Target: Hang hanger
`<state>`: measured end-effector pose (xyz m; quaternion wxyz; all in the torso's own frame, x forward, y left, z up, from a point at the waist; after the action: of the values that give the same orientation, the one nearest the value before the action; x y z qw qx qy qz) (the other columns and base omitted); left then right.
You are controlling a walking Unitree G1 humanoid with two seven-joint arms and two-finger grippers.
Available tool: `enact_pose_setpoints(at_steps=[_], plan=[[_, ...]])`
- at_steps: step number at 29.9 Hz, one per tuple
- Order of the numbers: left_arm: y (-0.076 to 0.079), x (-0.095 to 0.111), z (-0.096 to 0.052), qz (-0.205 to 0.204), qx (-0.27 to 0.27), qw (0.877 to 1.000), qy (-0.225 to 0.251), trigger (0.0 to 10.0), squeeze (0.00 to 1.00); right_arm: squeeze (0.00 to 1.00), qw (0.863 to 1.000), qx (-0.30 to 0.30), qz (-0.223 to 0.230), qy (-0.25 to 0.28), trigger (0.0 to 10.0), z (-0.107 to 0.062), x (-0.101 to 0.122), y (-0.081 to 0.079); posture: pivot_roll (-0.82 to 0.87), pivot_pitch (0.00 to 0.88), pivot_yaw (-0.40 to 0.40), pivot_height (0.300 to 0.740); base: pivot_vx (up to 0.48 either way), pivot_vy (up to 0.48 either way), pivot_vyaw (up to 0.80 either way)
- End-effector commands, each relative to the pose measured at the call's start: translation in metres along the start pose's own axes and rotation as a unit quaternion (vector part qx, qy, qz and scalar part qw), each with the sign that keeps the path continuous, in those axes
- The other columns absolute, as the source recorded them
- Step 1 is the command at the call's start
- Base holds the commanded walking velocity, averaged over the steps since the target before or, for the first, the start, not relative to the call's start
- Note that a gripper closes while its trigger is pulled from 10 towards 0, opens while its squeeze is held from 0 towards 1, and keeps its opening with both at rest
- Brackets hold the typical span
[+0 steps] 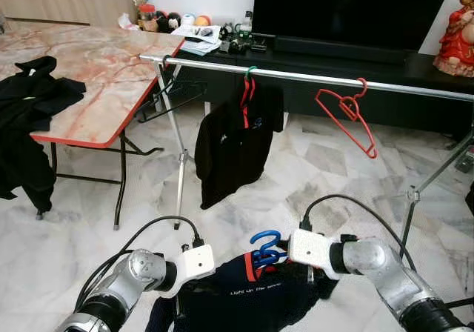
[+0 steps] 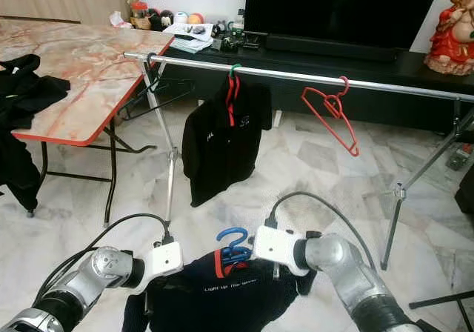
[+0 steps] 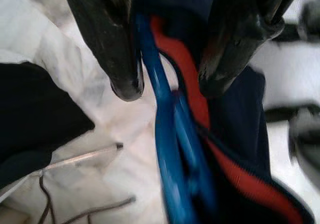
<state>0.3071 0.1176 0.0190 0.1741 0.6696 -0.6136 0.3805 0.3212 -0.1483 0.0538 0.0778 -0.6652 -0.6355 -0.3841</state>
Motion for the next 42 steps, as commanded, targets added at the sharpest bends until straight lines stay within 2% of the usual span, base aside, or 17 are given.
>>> enact_pose_setpoints(at_steps=[1, 4, 7, 8, 11, 15, 16, 20, 27, 29, 35, 36, 37, 38, 41, 42], plan=[[-0.001, -0.001, 0.0, 0.0, 0.004, 1.0, -0.002, 0.0, 0.0, 0.0, 0.999, -0.01, -0.021, -0.041, 10.0, -0.002, -0.016, 0.0, -0.02, 0.043, -0.066, 0.74, 0.0, 0.0, 0.0], [-0.001, 0.0, 0.0, -0.001, 0.004, 1.0, -0.001, 0.0, 0.0, 0.0, 0.998, -0.02, -0.032, -0.054, 10.0, -0.002, -0.019, 0.001, -0.02, 0.043, -0.066, 0.74, 0.0, 0.0, 0.0], [0.0, 0.0, 0.0, -0.001, 0.003, 1.0, 0.0, 0.0, 0.0, 0.0, 0.995, -0.054, -0.051, -0.068, 10.0, -0.002, -0.022, 0.008, -0.02, 0.043, -0.066, 0.74, 0.0, 0.0, 0.0], [0.0, 0.0, 0.0, -0.002, 0.003, 1.0, 0.0, 0.0, 0.0, 0.0, 0.992, -0.084, -0.063, -0.062, 10.0, -0.002, -0.02, 0.014, -0.02, 0.044, -0.066, 0.74, 0.0, 0.0, 0.0], [0.0, 0.0, 0.0, -0.002, 0.003, 1.0, 0.0, 0.0, 0.0, 0.0, 0.99, -0.117, -0.056, -0.057, 10.0, -0.002, -0.018, 0.02, -0.02, 0.044, -0.066, 0.74, 0.0, 0.0, 0.0], [0.0, 0.0, 0.0, -0.003, 0.002, 1.0, 0.0, 0.0, 0.0, 0.0, 0.988, -0.132, -0.063, -0.047, 10.0, 0.0, -0.016, 0.02, -0.02, 0.045, -0.065, 0.74, 0.0, 0.0, 0.0], [0.0, 0.0, 0.0, -0.004, 0.002, 1.0, 0.001, 0.0, 0.0, 0.0, 0.986, -0.153, -0.052, -0.027, 10.0, 0.001, -0.012, 0.023, -0.02, 0.045, -0.065, 0.74, 0.0, 0.0, 0.0], [0.001, -0.001, 0.0, -0.005, 0.001, 1.0, 0.0, 0.0, 0.0, 0.0, 0.986, -0.164, -0.025, 0.008, 10.0, 0.001, -0.005, 0.023, -0.02, 0.045, -0.065, 0.74, 0.0, 0.0, 0.0], [0.001, 0.0, 0.001, -0.006, 0.0, 1.0, 0.001, 0.0, 0.0, 0.0, 0.991, -0.13, -0.04, -0.019, 10.0, 0.01, -0.017, 0.004, -0.02, 0.045, -0.065, 0.74, 0.0, 0.0, 0.0], [0.001, 0.0, 0.001, -0.008, 0.0, 1.0, 0.001, 0.0, 0.0, 0.0, 0.993, -0.104, -0.039, -0.044, 10.0, 0.015, -0.028, -0.01, -0.02, 0.045, -0.066, 0.74, 0.0, 0.0, 0.0], [0.0, 0.0, 0.0, -0.01, 0.003, 1.0, 0.002, 0.0, 0.0, 0.0, 0.992, -0.089, -0.042, -0.079, 10.0, 0.02, -0.042, -0.023, -0.01, 0.045, -0.068, 0.74, 0.0, 0.0, 0.0], [0.0, 0.0, 0.0, -0.01, 0.003, 1.0, 0.003, 0.0, 0.0, 0.0, 0.993, -0.075, -0.025, -0.082, 10.0, 0.023, -0.045, -0.032, -0.01, 0.046, -0.067, 0.74, 0.0, 0.0, 0.0], [0.0, 0.0, 0.0, -0.01, 0.003, 1.0, 0.003, 0.0, 0.0, 0.0, 0.993, -0.075, -0.025, -0.082, 10.0, 0.023, -0.045, -0.032, -0.01, 0.046, -0.067, 0.74, 0.0, 0.0, 0.0], [0.0, 0.001, 0.001, -0.011, 0.003, 1.0, 0.003, 0.0, 0.0, 0.0, 0.995, -0.06, -0.017, -0.081, 10.0, 0.024, -0.047, -0.039, -0.01, 0.046, -0.067, 0.74, 0.0, 0.0, 0.0], [0.0, 0.0, 0.001, -0.012, 0.002, 1.0, 0.003, 0.0, 0.0, 0.0, 0.998, 0.003, 0.032, -0.057, 10.0, 0.026, -0.047, -0.06, -0.02, 0.046, -0.066, 0.74, 0.0, 0.0, 0.0], [0.0, 0.0, 0.001, -0.012, 0.002, 1.0, 0.003, 0.0, 0.0, 0.0, 0.998, 0.003, 0.032, -0.057, 10.0, 0.026, -0.047, -0.06, -0.02, 0.046, -0.066, 0.74, 0.0, 0.0, 0.0]])
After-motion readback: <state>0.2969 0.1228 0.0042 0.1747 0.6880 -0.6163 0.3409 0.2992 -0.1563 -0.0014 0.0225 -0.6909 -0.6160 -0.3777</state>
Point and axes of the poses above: a point about 5 cm out from each wrist's last joint towards the gripper, its own z axis pointing out of the wrist towards the gripper, its own x axis along the axis of the wrist's last joint, y = z × x, the point moved 3 cm from there along z, pointing out of the wrist towards the gripper, and after that the axes turned 4 degrees about z, right-handed, at the moved point
